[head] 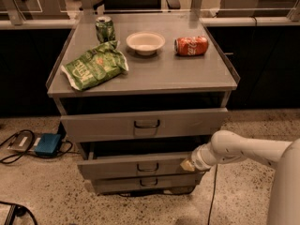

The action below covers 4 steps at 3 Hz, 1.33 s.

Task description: Close middle drawer

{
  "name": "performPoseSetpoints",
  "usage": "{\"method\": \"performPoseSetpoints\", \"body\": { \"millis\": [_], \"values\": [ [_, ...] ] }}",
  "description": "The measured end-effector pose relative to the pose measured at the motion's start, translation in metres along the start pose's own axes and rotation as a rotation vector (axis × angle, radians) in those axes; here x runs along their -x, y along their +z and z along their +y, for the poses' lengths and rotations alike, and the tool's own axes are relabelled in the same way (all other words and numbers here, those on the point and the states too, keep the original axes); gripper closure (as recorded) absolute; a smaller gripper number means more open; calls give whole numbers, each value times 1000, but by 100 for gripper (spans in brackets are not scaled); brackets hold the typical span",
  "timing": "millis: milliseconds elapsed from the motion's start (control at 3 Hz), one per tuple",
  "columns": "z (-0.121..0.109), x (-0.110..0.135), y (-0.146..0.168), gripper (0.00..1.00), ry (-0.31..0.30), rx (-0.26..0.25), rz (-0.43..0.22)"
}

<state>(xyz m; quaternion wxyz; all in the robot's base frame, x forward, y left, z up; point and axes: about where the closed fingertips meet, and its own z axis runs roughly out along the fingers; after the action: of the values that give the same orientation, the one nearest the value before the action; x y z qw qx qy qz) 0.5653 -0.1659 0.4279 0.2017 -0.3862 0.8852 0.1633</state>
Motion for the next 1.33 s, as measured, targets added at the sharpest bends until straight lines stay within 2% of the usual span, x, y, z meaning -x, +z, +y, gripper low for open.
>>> {"method": "performPoseSetpoints", "body": {
  "millis": [1000,1333],
  "values": [
    [0,0,0,4,0,0,0],
    [0,0,0,0,0,0,0]
  ]
}}
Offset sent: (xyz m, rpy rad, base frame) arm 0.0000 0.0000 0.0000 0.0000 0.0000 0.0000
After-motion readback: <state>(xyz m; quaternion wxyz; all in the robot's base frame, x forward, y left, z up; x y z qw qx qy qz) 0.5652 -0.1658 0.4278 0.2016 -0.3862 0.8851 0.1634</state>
